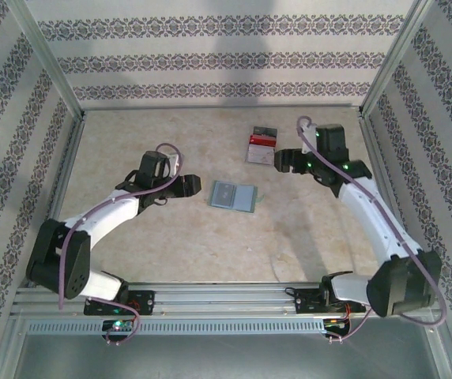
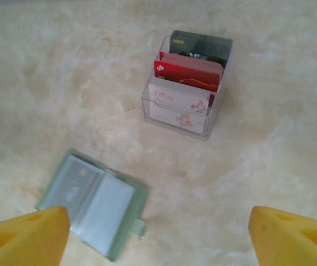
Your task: Take the credit cards out of the card holder
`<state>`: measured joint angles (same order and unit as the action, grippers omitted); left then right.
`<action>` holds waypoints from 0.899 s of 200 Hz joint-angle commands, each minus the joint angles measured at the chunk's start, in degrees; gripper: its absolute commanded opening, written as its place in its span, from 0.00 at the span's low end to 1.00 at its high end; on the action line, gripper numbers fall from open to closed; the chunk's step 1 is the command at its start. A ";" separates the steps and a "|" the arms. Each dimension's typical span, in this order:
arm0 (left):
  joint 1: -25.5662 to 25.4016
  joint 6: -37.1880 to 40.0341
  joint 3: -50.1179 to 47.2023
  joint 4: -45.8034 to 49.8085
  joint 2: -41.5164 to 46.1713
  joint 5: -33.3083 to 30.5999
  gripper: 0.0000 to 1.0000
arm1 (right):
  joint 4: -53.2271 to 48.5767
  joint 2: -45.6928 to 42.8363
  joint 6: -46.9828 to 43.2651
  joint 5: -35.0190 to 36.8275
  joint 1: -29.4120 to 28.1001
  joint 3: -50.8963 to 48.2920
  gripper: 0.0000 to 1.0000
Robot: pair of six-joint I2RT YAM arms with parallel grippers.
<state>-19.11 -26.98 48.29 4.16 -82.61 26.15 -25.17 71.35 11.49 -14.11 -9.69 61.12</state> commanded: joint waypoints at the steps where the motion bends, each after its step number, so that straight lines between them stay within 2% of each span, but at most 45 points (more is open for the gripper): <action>1: -1.26 -2.94 3.63 3.92 -3.50 4.56 0.59 | 11.19 -4.60 12.13 -6.70 2.26 -6.66 0.92; 15: -2.65 -3.79 5.19 4.20 -5.99 5.55 0.55 | 14.42 -6.85 15.83 -8.79 3.83 -10.85 0.98; 48: -5.98 -4.90 9.42 4.63 -12.13 6.75 0.47 | 17.68 -8.62 20.62 -11.16 5.87 -16.90 0.98; 91: -9.27 -4.19 16.78 9.58 -20.52 5.14 0.38 | 17.72 -6.53 21.30 -11.42 6.14 -18.06 0.98; 140: -9.54 -3.02 20.05 13.56 -24.81 -0.21 0.35 | 17.47 -4.84 20.43 -11.05 6.35 -17.92 0.98; 180: -9.61 -2.66 20.78 14.37 -26.68 0.22 0.34 | 17.40 -3.92 19.89 -10.54 6.57 -18.32 0.98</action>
<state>-28.18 -30.63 67.13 15.42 -107.48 27.24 -9.13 66.57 31.59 -24.51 -3.86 43.57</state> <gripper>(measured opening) 0.344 0.980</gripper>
